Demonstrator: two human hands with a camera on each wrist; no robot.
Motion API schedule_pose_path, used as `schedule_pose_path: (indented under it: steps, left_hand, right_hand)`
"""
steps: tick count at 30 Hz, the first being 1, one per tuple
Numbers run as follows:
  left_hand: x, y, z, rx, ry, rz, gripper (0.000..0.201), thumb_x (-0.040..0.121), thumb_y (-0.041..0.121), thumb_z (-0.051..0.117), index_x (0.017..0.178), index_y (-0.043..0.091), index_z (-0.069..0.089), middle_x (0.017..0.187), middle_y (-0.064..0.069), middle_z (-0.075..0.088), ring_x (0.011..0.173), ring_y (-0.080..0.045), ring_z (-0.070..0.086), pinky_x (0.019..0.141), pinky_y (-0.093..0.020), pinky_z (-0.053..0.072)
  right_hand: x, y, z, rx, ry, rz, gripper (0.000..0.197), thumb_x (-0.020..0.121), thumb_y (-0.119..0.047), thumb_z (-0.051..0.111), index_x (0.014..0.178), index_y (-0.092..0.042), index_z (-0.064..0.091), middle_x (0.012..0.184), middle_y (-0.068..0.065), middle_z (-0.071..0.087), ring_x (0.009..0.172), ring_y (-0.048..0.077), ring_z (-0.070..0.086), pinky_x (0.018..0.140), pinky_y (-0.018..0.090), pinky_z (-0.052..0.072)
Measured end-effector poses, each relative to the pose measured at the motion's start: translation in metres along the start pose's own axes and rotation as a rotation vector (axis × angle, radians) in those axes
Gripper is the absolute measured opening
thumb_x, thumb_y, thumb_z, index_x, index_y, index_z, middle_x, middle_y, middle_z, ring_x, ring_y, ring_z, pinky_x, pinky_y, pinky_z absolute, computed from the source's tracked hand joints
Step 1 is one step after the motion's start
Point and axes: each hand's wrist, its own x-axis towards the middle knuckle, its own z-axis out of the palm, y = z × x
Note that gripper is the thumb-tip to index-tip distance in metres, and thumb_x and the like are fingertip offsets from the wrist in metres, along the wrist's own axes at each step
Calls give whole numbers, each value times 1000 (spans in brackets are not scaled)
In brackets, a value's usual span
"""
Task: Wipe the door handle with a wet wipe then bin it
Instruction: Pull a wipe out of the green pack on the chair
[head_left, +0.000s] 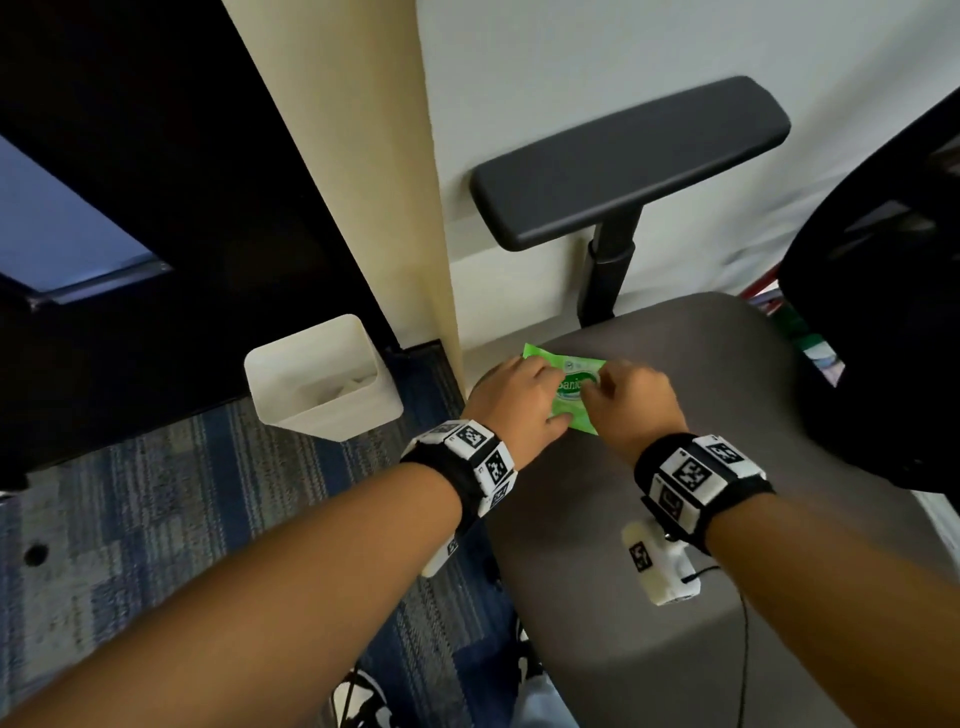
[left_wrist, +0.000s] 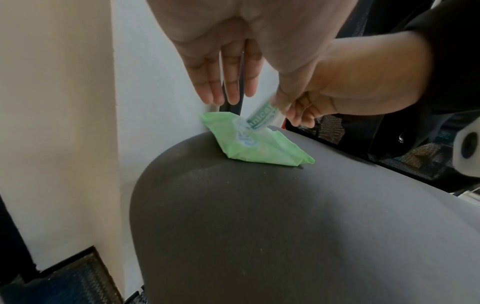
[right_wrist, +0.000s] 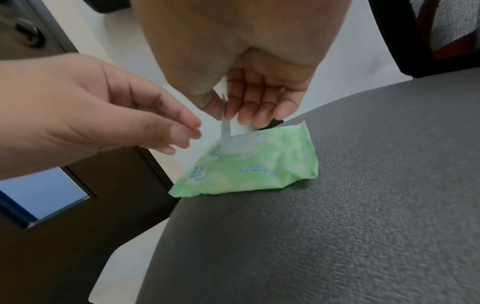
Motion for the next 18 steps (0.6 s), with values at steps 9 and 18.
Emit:
schedule_pose_path:
  steps: [9, 18]
  left_hand:
    - [26, 6, 10, -271, 29, -245, 20, 89, 20, 53, 86, 1, 59, 85, -19, 65, 81, -38, 60, 69, -42, 49]
    - [24, -2, 17, -303, 61, -257, 23, 91, 26, 49, 80, 6, 48, 69, -20, 62, 64, -38, 57, 62, -47, 51]
  right_hand:
    - [1, 12, -2, 337, -6, -36, 21, 82, 1, 55, 87, -7, 73, 94, 9, 68, 87, 20, 60, 75, 21, 40]
    - [10, 30, 10, 45, -97, -54, 35, 82, -22, 68, 112, -7, 62, 108, 14, 61, 98, 31, 58, 85, 37, 49]
